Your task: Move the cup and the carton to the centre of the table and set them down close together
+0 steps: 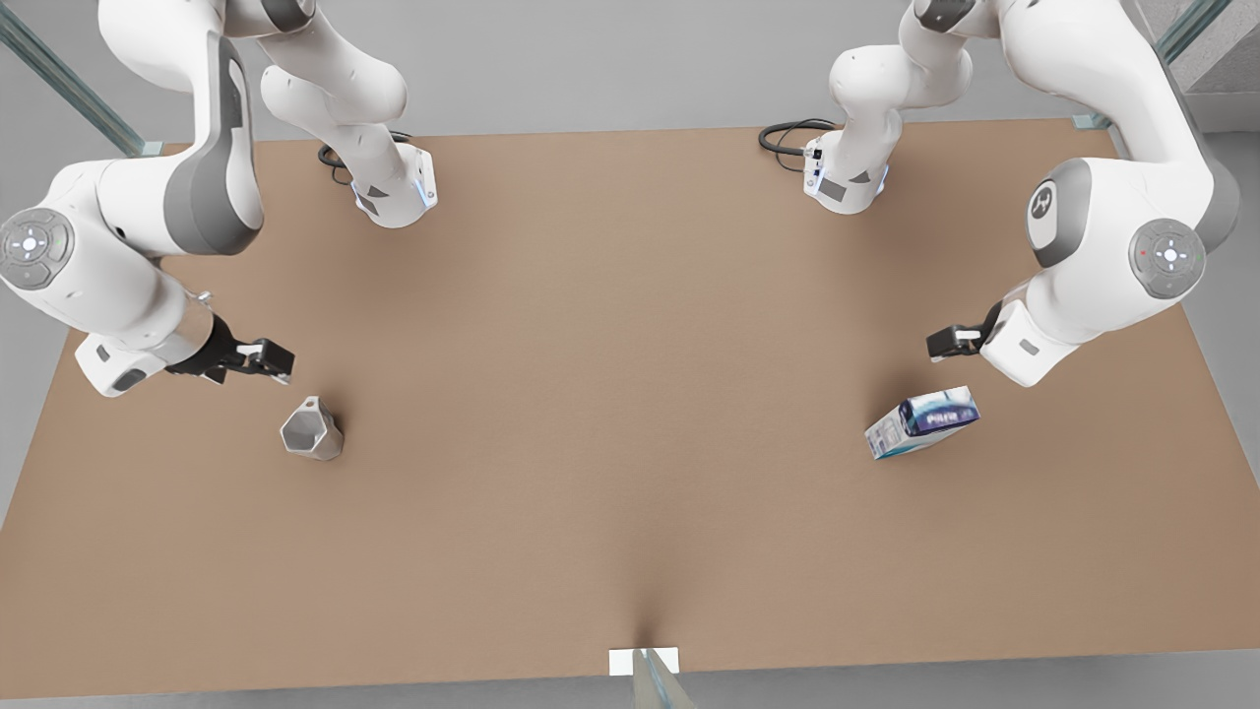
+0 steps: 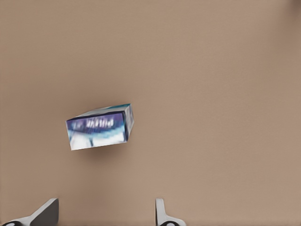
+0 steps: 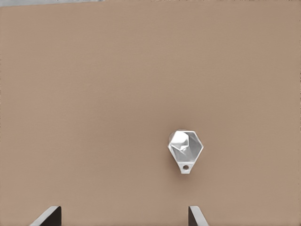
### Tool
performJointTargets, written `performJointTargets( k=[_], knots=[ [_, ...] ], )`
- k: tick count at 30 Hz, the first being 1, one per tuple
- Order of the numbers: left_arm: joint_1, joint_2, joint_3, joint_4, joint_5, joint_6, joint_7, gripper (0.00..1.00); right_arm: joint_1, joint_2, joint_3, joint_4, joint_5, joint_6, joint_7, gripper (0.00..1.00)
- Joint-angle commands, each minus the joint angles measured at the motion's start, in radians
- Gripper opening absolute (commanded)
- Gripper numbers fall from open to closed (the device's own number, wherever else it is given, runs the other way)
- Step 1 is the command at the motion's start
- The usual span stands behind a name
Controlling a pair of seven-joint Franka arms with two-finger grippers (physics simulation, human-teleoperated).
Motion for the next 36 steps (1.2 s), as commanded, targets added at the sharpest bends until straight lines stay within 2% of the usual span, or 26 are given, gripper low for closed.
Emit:
performJointTargets(
  k=[1, 4, 5, 9, 10, 12, 15, 18, 22, 25, 27, 30, 31, 36],
  knots=[
    [0.001, 0.000, 0.000, 0.000, 0.001, 0.000, 0.000, 1.00, 0.001, 0.002, 0.000, 0.008, 0.000, 0.000, -0.001, 1.00],
    [-0.001, 0.001, 0.002, -0.002, 0.000, 0.000, 0.000, 1.00, 0.003, 0.019, 0.011, 0.031, -0.014, -0.009, 0.003, 1.00],
    [0.001, 0.014, 0.002, 0.002, 0.001, -0.003, -0.002, 1.00, 0.001, 0.043, 0.040, 0.025, -0.015, 0.005, 0.045, 1.00],
    [-0.001, 0.017, 0.017, -0.014, 0.021, -0.014, 0.000, 1.00, -0.003, 0.048, 0.133, -0.191, -0.023, 0.255, 0.091, 1.00],
    [-0.001, 0.017, 0.017, -0.020, 0.021, -0.015, -0.002, 1.00, -0.003, 0.040, 0.173, -0.271, -0.080, 0.324, 0.152, 1.00],
    [-0.001, 0.017, 0.017, -0.025, 0.021, -0.014, -0.002, 1.00, -0.009, 0.040, 0.146, -0.353, -0.081, 0.410, 0.155, 1.00],
    [-0.001, 0.017, 0.017, -0.028, 0.021, -0.012, 0.000, 1.00, -0.008, 0.040, 0.061, -0.420, -0.078, 0.485, 0.144, 1.00],
    [-0.001, 0.021, 0.017, -0.028, 0.021, -0.012, -0.002, 1.00, -0.008, 0.070, 0.046, -0.439, -0.071, 0.546, 0.143, 1.00],
    [-0.001, 0.023, 0.018, -0.028, 0.021, -0.014, -0.002, 1.00, -0.006, 0.105, 0.035, -0.520, -0.069, 0.718, 0.141, 1.00],
    [-0.001, 0.023, 0.017, -0.034, 0.021, -0.014, -0.002, 1.00, -0.006, 0.105, 0.034, -0.537, -0.069, 0.732, 0.141, 1.00],
    [-0.001, 0.023, 0.017, -0.034, 0.021, -0.014, -0.002, 1.00, -0.006, 0.123, 0.002, -0.543, -0.069, 0.738, 0.141, 1.00],
    [-0.001, 0.023, 0.018, -0.035, 0.021, -0.014, -0.002, 1.00, 0.018, 0.177, -0.066, -0.525, -0.041, 0.772, 0.143, 1.00],
    [-0.001, 0.023, 0.017, -0.035, 0.021, -0.014, -0.002, 1.00, 0.061, 0.192, -0.113, -0.517, -0.040, 0.773, 0.143, 1.00],
    [-0.001, 0.028, 0.018, -0.037, 0.021, -0.011, 0.000, 1.00, 0.063, 0.208, -0.136, -0.520, 0.031, 0.777, 0.125, 1.00]
  ],
)
